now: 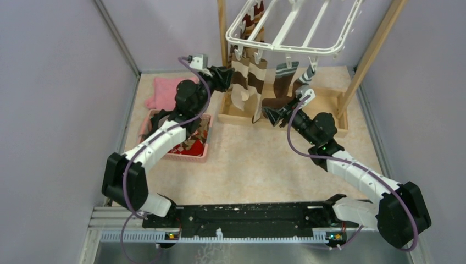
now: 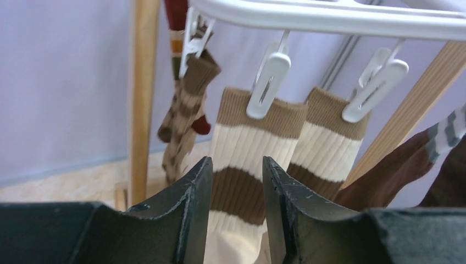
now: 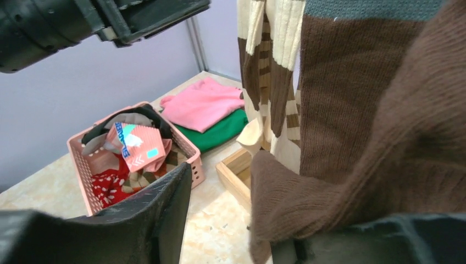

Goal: Clip the socks to the hanger
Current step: Rotate the hanger.

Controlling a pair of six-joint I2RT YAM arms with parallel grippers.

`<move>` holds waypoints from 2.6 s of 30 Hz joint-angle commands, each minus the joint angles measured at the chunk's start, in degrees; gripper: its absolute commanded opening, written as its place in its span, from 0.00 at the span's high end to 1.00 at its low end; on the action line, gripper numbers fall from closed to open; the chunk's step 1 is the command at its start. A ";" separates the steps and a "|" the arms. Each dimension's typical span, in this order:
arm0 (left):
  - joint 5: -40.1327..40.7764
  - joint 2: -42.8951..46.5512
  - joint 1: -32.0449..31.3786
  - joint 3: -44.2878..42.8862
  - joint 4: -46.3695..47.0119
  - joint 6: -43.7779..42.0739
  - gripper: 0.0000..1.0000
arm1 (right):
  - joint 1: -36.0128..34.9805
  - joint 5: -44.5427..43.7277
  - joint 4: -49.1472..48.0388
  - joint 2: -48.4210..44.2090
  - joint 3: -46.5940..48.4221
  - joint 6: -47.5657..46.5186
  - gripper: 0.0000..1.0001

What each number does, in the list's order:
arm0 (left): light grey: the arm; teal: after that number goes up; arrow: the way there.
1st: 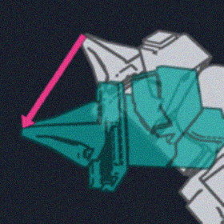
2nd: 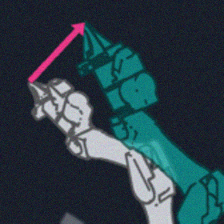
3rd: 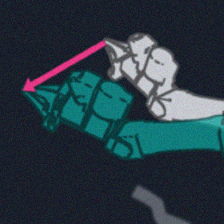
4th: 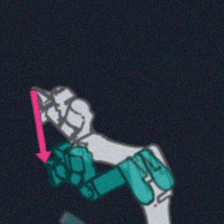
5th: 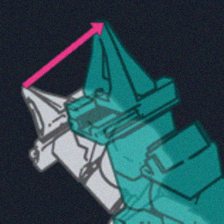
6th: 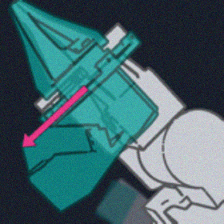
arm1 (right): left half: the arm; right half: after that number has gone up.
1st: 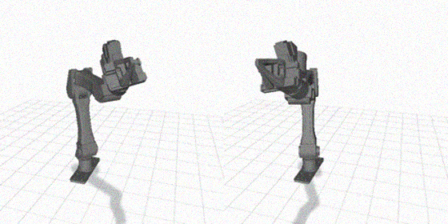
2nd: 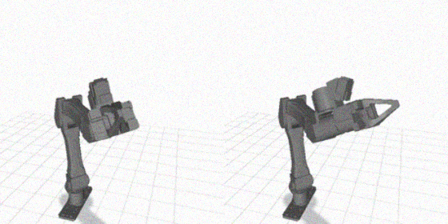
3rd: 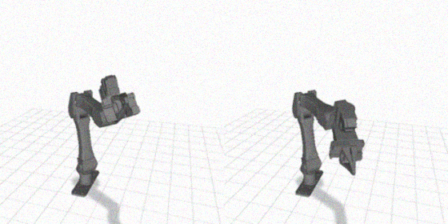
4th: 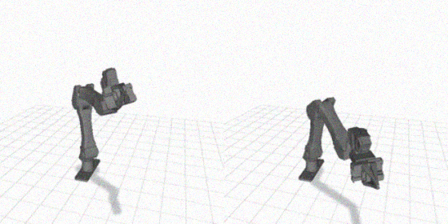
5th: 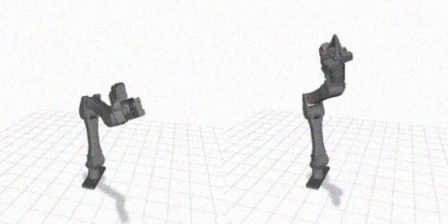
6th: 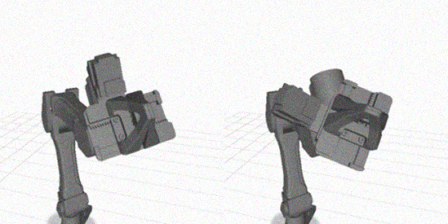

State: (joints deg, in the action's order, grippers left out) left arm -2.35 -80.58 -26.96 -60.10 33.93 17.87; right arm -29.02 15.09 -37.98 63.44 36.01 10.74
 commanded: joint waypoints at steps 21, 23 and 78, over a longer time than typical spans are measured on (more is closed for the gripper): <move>-10.41 -30.52 0.63 -39.65 -4.68 5.33 0.56 | 1.01 4.98 -7.87 1.57 1.24 3.68 0.92; -10.23 -32.02 0.76 -42.42 -6.62 5.54 0.56 | 0.90 5.94 -7.94 2.36 1.87 4.00 0.92; -20.53 -25.68 7.77 -42.69 -9.16 7.99 0.63 | -6.14 7.61 -4.93 16.31 17.16 0.44 0.91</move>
State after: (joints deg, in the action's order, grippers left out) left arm -21.87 -104.55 -19.22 -97.91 24.67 24.03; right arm -34.54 23.31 -41.74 81.28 50.37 11.99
